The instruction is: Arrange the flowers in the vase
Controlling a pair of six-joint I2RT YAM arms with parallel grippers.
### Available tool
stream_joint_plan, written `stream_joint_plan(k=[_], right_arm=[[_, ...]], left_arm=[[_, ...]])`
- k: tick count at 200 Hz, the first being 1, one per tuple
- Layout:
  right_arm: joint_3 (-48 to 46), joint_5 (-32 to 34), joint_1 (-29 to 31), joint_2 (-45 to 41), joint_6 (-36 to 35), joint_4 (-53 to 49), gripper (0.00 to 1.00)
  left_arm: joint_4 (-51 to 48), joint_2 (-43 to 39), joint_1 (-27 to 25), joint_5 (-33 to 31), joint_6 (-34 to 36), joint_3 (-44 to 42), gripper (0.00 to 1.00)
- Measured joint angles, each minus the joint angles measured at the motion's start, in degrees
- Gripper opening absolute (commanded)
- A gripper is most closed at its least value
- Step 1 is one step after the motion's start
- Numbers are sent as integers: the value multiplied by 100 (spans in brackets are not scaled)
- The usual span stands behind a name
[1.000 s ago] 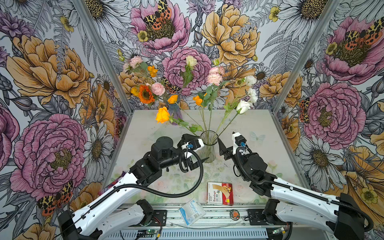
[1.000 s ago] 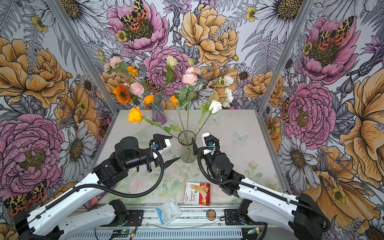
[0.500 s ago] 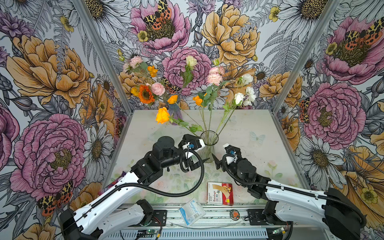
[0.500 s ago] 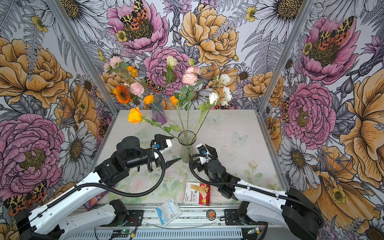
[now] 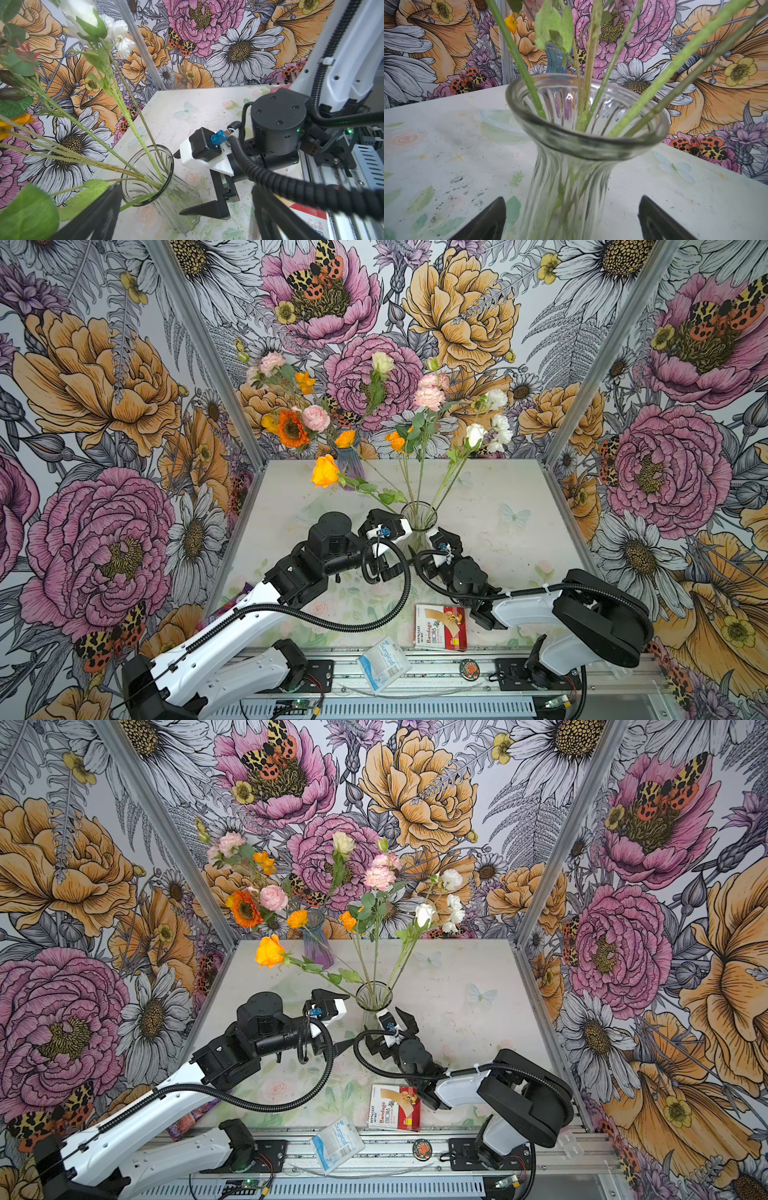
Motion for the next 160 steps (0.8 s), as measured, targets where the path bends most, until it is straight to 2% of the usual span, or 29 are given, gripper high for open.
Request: stream_joint_plan(k=[42, 160], right_arm=[[284, -166, -269, 216, 42, 415, 100], [852, -872, -560, 728, 428, 426, 99]], left_arm=[[0, 37, 0, 2, 0, 0, 99], [0, 55, 0, 22, 0, 0, 99]])
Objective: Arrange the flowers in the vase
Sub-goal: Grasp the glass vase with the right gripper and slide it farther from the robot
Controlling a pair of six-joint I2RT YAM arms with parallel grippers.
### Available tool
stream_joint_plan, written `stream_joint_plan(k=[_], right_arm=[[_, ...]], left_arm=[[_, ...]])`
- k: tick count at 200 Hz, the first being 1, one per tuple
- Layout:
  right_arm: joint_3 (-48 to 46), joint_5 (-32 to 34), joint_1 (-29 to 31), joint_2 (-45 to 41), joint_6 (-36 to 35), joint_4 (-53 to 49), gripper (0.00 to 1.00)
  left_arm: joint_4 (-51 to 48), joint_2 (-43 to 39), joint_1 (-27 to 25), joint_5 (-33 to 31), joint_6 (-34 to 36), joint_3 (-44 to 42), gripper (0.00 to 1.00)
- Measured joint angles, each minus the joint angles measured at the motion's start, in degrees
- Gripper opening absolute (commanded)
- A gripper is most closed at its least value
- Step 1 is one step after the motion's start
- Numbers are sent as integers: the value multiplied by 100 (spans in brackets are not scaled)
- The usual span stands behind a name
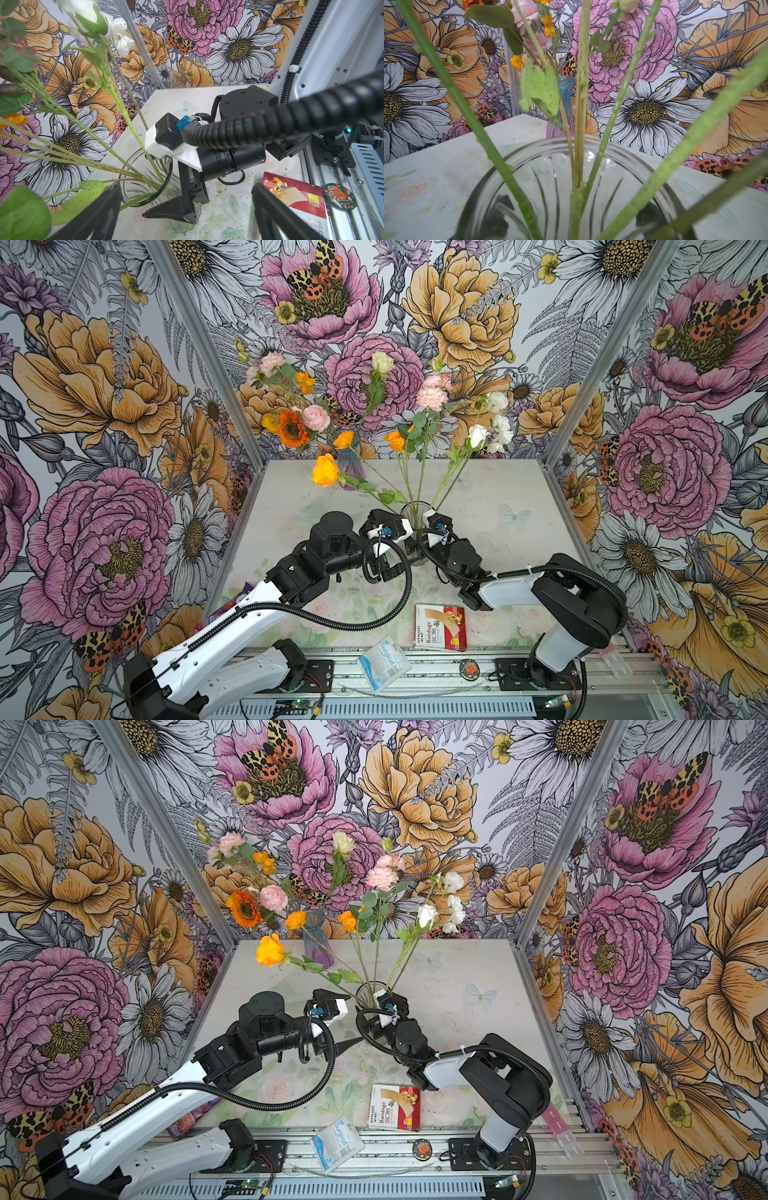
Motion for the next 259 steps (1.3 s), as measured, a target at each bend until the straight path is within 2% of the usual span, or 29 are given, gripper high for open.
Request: stream_joint_plan(k=[36, 72, 95, 119, 124, 149, 193, 228, 259], right_arm=[[48, -133, -105, 111, 57, 0, 93], [120, -343, -146, 142, 155, 0, 81], [136, -457, -203, 197, 170, -28, 68], [136, -584, -219, 214, 219, -125, 43], [136, -610, -223, 214, 212, -125, 41], [136, -621, -254, 214, 190, -122, 45], [164, -621, -328, 214, 76, -149, 41], [450, -625, -789, 216, -37, -485, 40], [1064, -667, -1281, 455, -111, -605, 40]], left_arm=[[0, 17, 0, 0, 0, 0, 99], [0, 20, 0, 0, 0, 0, 99], [0, 20, 0, 2, 0, 0, 99], [0, 20, 0, 2, 0, 0, 99], [0, 20, 0, 2, 0, 0, 99], [0, 20, 0, 2, 0, 0, 99], [0, 20, 0, 2, 0, 0, 99], [0, 26, 0, 2, 0, 0, 99], [-2, 92, 2, 2, 2, 0, 99]])
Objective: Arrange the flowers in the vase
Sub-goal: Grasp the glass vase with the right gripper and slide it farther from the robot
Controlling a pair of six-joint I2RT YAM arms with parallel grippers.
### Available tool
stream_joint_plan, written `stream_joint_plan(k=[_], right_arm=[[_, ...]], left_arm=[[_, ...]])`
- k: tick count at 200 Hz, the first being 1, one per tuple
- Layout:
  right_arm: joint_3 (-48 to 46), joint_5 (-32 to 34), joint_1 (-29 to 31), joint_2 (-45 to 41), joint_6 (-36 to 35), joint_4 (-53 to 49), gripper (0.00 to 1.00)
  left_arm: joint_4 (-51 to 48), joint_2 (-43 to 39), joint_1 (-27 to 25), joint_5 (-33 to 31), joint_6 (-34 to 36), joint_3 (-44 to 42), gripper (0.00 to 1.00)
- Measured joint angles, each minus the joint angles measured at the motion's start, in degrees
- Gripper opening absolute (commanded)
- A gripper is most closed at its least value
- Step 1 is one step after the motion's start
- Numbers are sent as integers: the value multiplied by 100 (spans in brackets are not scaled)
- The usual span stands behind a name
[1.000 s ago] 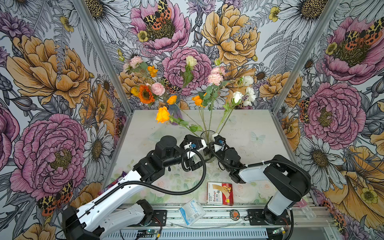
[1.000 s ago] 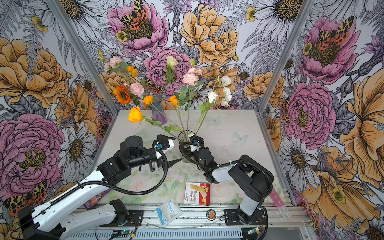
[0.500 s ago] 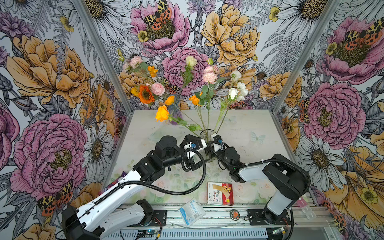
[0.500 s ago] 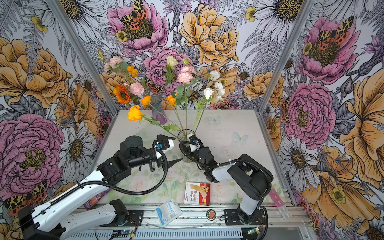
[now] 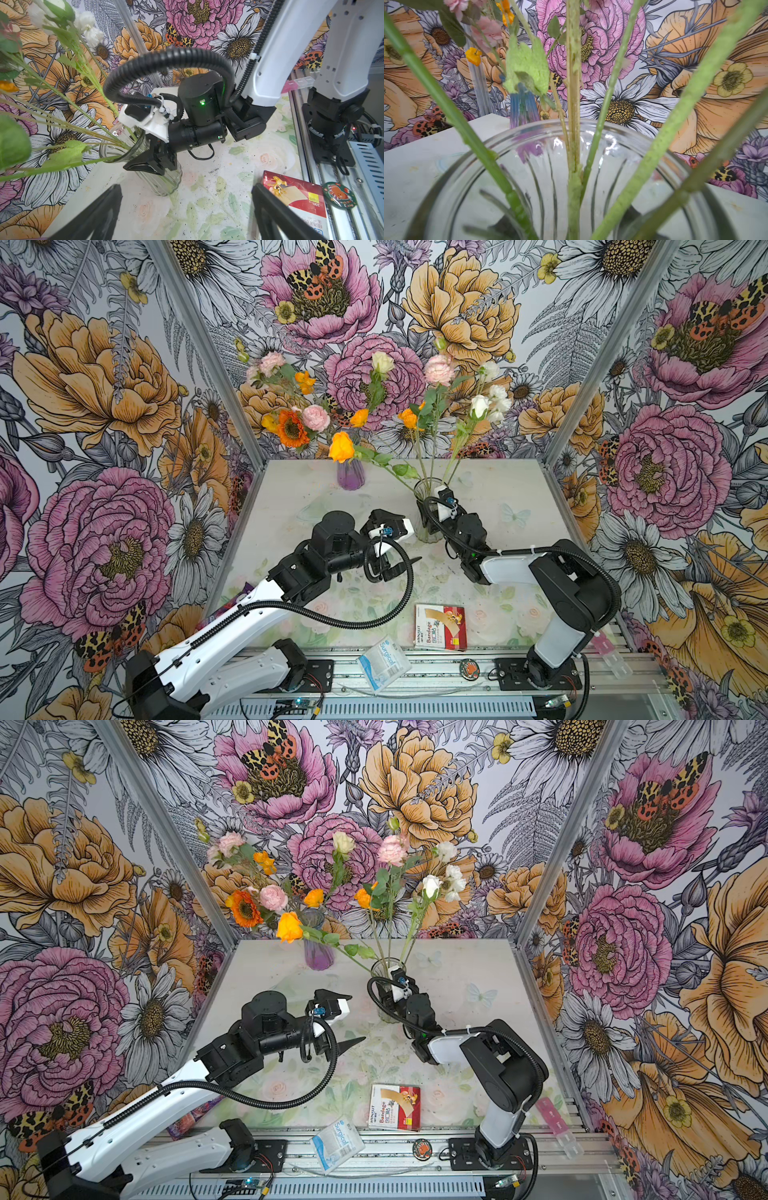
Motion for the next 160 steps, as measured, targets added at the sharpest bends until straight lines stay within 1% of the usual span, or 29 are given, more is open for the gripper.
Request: stream_joint_plan(k=[26, 59, 95, 138, 160], right_arm=[[752, -83, -398, 509, -44, 83, 40], [1958, -225, -903, 1469, -66, 131, 40], [2975, -382, -1285, 2321, -59, 7, 40], [3775, -527, -1484, 3038, -17, -238, 40], [4009, -570, -1513, 3239, 9, -282, 40]], left_arm=[[-7, 68, 0, 0, 0, 0, 99], [-42, 114, 35, 0, 2, 0, 99], [-42, 260, 173, -2, 0, 0, 99], [-46, 564, 339, -2, -2, 0, 99], [-44, 634, 378, -2, -2, 0, 99]])
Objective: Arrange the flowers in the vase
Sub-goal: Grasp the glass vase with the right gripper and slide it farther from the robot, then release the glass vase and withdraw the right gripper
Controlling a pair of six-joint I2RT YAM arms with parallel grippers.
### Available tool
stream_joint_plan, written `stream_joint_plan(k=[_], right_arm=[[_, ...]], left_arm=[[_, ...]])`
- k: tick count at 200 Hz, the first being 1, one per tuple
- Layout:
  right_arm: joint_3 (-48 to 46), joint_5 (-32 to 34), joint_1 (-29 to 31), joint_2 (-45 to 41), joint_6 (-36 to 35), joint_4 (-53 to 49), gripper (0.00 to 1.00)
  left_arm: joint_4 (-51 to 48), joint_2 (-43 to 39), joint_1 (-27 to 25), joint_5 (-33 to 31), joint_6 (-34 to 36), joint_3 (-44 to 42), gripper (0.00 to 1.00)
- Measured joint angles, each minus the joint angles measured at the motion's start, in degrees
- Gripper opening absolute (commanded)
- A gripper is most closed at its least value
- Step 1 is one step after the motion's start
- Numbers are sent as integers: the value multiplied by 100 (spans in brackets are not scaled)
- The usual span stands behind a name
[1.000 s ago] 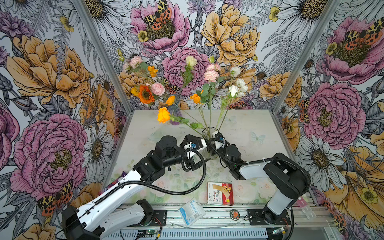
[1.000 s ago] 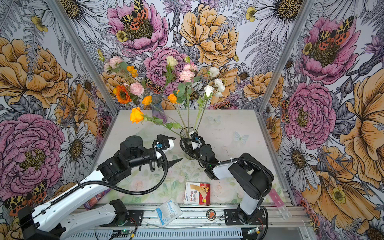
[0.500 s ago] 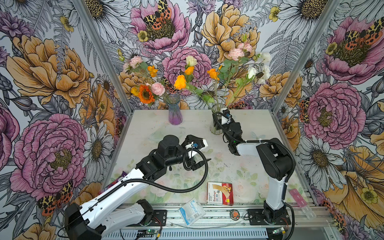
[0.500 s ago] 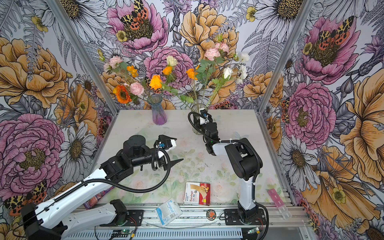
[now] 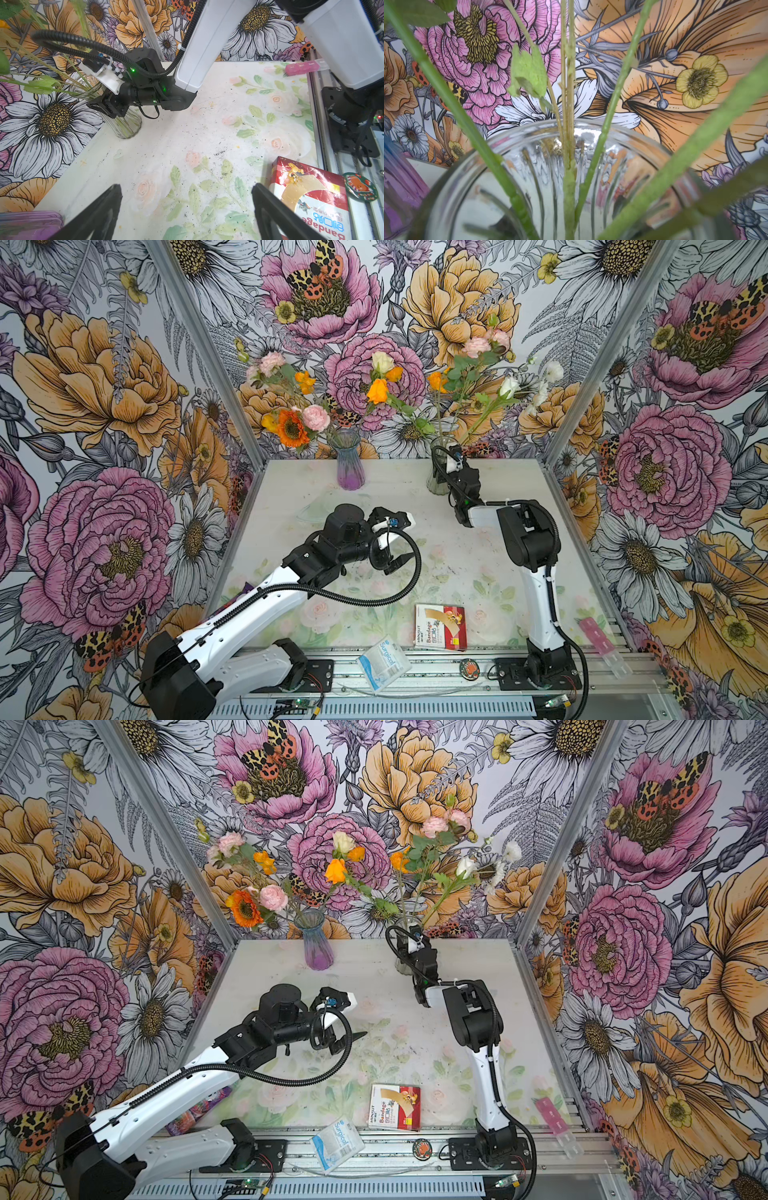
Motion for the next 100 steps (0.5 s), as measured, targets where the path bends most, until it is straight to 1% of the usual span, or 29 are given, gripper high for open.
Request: stream_joint_plan(k=[33, 44, 56, 61, 79, 85, 100], right_arm=[[168, -28, -26, 101, 2, -63, 40], [170, -26, -26, 107, 15, -63, 42], [177, -24, -37, 109, 39, -66, 47], [177, -24, -37, 109, 46, -66, 51], [177, 0, -37, 111, 92, -68, 72], [177, 20, -37, 114, 118, -66, 77], [203, 87, -37, 118, 153, 79, 85]], left_arm=[[-4, 48, 22, 0, 0, 0, 99], [-2, 48, 22, 0, 0, 0, 99], [-2, 48, 22, 0, 0, 0, 99], [-2, 48, 22, 0, 0, 0, 99], [-2, 48, 22, 0, 0, 0, 99], [-2, 52, 22, 0, 0, 0, 99], [0, 85, 22, 2, 0, 2, 99]])
